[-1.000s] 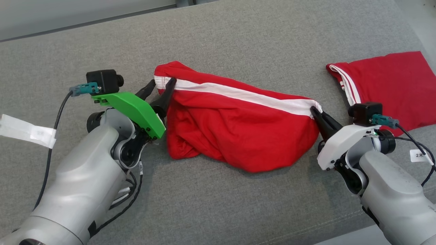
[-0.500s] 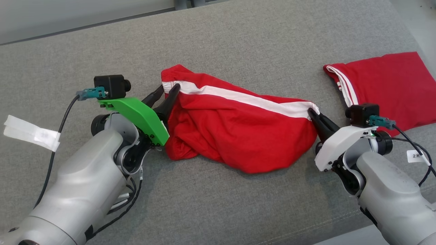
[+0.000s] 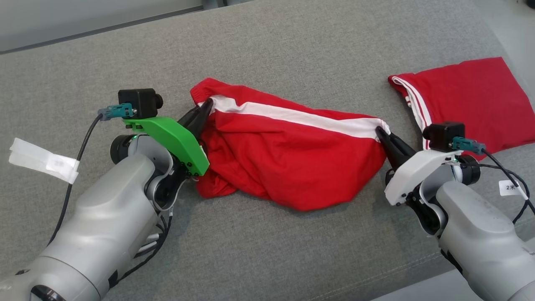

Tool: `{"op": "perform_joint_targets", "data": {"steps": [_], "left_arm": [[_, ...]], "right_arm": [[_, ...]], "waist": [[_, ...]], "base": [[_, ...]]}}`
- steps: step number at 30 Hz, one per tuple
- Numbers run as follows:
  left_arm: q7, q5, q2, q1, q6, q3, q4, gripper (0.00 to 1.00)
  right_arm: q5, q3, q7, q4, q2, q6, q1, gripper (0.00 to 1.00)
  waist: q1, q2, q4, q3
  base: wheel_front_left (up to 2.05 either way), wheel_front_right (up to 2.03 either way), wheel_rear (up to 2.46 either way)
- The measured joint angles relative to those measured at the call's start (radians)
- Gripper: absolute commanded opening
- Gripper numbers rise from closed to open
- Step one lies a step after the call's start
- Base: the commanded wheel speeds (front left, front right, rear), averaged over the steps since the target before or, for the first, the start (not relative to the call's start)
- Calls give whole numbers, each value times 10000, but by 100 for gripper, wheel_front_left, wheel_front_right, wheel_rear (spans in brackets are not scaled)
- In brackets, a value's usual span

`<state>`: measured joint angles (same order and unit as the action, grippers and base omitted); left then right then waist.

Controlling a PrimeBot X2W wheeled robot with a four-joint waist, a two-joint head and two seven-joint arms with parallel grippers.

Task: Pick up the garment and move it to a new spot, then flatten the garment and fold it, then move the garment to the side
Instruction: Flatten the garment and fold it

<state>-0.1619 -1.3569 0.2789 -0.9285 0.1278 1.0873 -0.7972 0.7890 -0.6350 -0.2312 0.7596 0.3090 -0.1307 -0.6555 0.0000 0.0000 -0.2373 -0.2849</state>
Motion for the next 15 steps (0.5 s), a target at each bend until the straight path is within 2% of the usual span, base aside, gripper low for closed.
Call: {"op": "perform_joint_targets", "data": {"steps": [1, 6, 15], "left_arm": [[-73, -33, 2, -7, 2, 52, 33, 0], [-466, -146, 198, -1, 2, 151, 594, 0], [-872, -334, 1175, 207, 2, -113, 2107, 0]], "right_arm": [[-2, 2, -10, -8, 33, 0, -9, 0], [-84, 61, -105, -276, 299, 0, -58, 0], [-188, 257, 134, -1724, 1156, 0, -103, 0]], "waist": [[0, 0, 16, 13], [0, 0, 150, 156], [0, 0, 508, 768]], "base": [[0, 0, 0], [0, 0, 0], [0, 0, 0]]}}
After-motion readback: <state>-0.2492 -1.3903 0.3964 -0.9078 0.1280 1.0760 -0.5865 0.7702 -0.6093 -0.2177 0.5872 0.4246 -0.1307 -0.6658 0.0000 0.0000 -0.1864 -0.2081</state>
